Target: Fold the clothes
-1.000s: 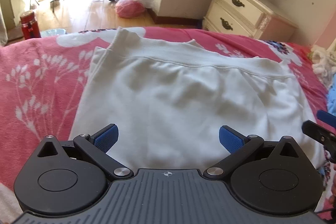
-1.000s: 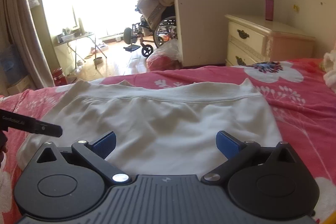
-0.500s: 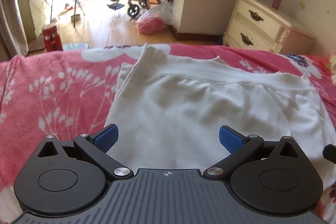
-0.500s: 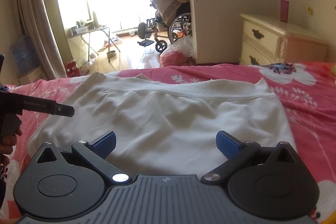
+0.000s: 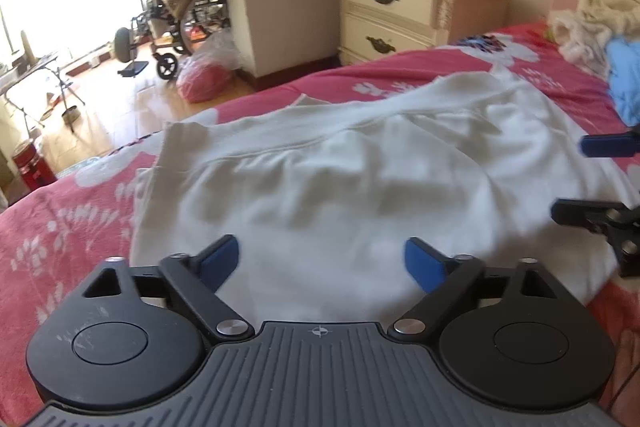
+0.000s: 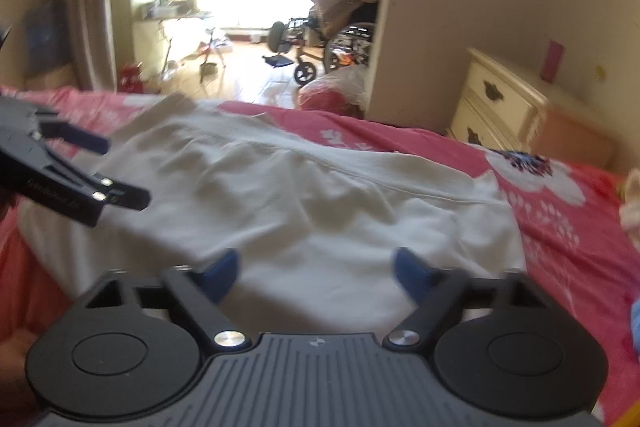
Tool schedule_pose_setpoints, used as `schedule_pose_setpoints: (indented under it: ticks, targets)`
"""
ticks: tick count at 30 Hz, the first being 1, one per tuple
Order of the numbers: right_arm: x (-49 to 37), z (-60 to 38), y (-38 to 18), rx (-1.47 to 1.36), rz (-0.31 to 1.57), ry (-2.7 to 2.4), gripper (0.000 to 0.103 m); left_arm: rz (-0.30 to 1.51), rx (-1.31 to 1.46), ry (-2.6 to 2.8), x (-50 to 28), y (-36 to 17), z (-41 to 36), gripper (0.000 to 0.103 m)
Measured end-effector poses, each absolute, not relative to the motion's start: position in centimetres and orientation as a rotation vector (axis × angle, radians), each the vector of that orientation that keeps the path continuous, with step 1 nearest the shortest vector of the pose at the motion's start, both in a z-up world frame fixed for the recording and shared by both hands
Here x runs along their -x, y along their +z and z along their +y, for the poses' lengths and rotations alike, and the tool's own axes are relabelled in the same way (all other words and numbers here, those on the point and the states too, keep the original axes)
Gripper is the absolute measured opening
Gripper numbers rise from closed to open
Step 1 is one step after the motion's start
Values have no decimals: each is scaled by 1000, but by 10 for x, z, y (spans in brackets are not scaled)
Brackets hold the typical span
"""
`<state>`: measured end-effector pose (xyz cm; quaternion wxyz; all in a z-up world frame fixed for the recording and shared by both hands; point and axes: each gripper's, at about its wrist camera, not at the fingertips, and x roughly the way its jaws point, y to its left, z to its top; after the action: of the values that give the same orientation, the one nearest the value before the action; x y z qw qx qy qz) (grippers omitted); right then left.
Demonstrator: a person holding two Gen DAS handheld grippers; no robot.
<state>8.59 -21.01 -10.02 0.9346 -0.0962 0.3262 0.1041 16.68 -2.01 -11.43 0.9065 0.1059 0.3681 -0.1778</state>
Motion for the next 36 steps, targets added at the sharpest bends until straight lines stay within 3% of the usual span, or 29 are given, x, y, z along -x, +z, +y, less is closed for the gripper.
schedule_pose_setpoints:
  ticks: [2,4,8,12,19,36]
  targets:
    - [-86,-211,-101,197,674,205,65,757,-228,-405,-166,-113,-22,71]
    - [-87,-216,-101,188,675,184,51,746,-235,-445,-165,-111,-25,60]
    - [-93,-223,-99,173,674,162,32,725,-241,-593,-170,-102,-41,54]
    - [-100,-223,-104,148,684,173,27,764,-189,-710,-179,-104,-63,53]
    - [-106,-226,-124,78,732,182,19,806,-236,-669,-180,-130,-81,42]
    - [-101,-314,-139,60,731,-103,14,845,-169,-363,-189,-134,-25,41]
